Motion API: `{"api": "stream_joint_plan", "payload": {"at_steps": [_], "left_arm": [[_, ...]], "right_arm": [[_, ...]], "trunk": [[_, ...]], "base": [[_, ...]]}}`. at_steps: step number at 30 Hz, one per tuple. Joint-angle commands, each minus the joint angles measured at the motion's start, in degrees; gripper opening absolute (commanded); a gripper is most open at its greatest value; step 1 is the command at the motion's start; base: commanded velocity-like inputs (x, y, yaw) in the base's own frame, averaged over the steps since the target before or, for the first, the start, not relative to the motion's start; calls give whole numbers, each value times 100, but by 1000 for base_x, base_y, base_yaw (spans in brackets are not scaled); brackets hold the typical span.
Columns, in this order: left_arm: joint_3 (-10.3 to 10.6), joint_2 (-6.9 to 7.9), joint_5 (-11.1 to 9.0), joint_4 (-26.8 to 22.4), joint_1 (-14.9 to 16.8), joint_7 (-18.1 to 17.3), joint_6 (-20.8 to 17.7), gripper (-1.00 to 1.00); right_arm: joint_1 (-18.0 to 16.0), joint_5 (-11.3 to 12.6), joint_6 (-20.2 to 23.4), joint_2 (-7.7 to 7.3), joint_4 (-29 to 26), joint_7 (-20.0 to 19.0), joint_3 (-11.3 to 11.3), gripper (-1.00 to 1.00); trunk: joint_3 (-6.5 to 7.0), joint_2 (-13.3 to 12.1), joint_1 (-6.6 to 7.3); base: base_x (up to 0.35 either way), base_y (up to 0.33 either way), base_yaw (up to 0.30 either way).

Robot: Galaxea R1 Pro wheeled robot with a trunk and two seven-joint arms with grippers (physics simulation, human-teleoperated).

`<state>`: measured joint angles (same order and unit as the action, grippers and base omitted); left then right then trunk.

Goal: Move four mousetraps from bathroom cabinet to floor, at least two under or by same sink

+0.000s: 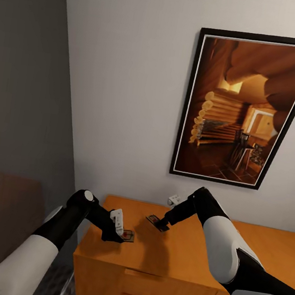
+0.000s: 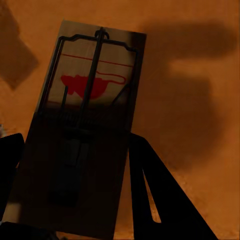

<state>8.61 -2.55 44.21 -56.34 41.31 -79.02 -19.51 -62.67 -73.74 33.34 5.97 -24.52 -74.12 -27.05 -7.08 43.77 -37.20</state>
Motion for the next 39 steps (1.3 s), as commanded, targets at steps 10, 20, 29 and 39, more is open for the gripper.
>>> {"api": "stream_joint_plan", "payload": {"at_steps": [10, 20, 29, 39], "left_arm": [[0, 0, 0, 0, 0, 0, 0, -100], [-5, 0, 0, 0, 0, 3, 0, -100], [-9, 7, -8, 15, 0, 0, 0, -100], [-9, 6, -9, 17, 0, 7, 6, -100]], "right_arm": [[-2, 9, 33, -6, 0, -13, -2, -100], [-1, 9, 33, -5, 0, -12, -2, -100], [-2, 9, 33, -7, 0, -11, -2, -100], [-1, 9, 33, -8, 10, -9, -2, -100]], "trunk": [[0, 0, 0], [0, 0, 0], [0, 0, 0], [0, 0, 0]], "base": [[-309, -172, 0], [-325, -109, 0], [-335, -29, 0], [-307, -1, 0]]}}
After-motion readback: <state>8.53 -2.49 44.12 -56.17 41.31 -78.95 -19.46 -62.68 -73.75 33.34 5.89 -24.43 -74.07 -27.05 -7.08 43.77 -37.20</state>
